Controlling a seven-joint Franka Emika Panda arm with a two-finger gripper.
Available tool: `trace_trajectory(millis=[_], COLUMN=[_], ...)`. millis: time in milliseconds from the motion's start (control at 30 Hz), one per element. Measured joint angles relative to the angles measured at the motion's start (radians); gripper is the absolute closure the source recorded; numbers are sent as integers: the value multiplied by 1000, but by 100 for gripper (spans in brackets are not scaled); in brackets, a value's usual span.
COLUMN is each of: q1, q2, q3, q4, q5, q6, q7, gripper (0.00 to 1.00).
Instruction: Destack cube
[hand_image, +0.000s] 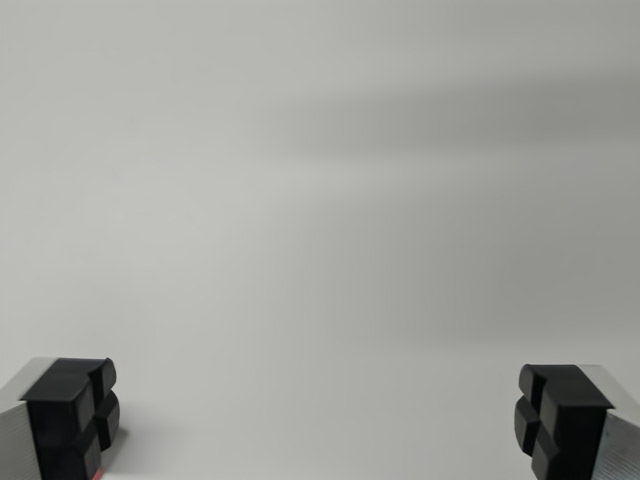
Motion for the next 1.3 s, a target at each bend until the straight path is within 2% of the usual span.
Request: trace_trajectory(millis=[367,733,1300], q1=[17,36,69], q2=[-24,-49,-87], q3=[10,24,59], q4=[-61,-129,-249], q5=[-7,-14,-23], q6=[30,66,132], q7=[62,138,288], gripper=[0,0,0])
